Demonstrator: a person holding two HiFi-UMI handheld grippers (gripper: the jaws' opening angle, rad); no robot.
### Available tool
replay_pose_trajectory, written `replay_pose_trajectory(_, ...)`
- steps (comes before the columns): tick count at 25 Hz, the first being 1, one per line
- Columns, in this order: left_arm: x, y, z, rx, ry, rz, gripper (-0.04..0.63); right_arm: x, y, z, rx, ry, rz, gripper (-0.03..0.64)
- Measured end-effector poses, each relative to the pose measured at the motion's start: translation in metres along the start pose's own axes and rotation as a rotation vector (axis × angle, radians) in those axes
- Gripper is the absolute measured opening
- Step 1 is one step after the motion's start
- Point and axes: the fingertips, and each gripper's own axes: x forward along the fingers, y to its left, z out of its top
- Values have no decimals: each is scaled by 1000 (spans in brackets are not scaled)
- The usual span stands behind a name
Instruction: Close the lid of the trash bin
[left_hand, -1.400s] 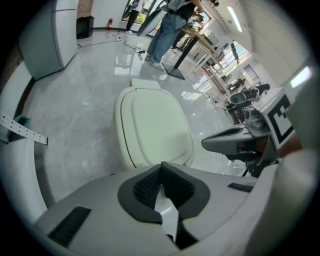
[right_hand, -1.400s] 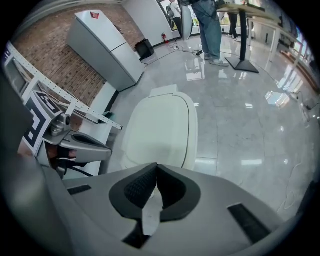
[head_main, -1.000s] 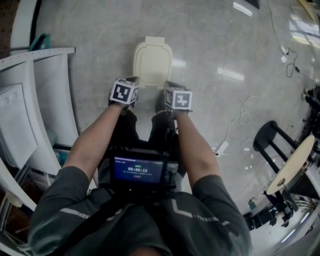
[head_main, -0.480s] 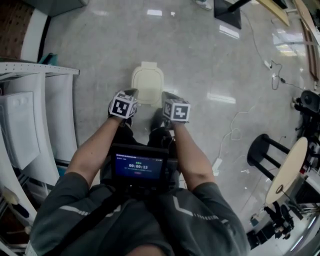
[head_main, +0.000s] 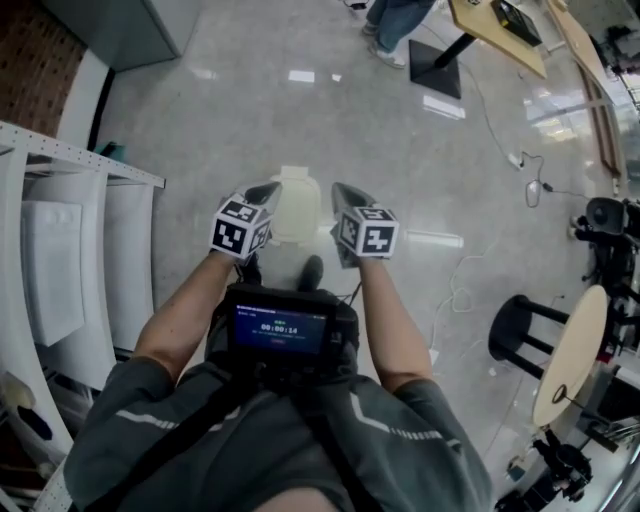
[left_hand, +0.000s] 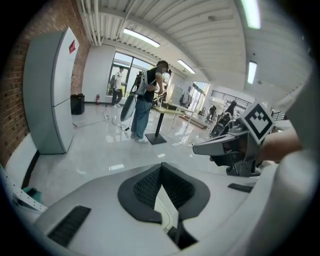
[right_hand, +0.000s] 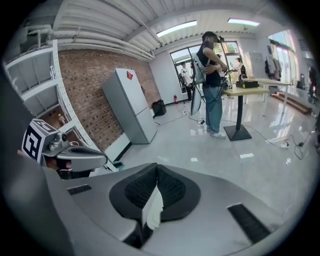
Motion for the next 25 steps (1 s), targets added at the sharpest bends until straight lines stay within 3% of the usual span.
replay_pose_trajectory(6, -46, -13, 92, 34, -218, -48, -5, -43, 13, 76, -21, -141, 26, 10)
replay_pose_trajectory(13, -117, -33, 185, 171, -432, -66, -5, -114, 51, 160, -100, -359, 99, 10)
replay_pose_trajectory(18, -154, -48, 226, 199, -526, -125, -3, -158, 68, 206, -161, -486, 133, 9)
replay_pose_trajectory(25, -191, -62, 265, 219, -605, -143, -5, -198, 94, 248, -223, -567, 184, 9)
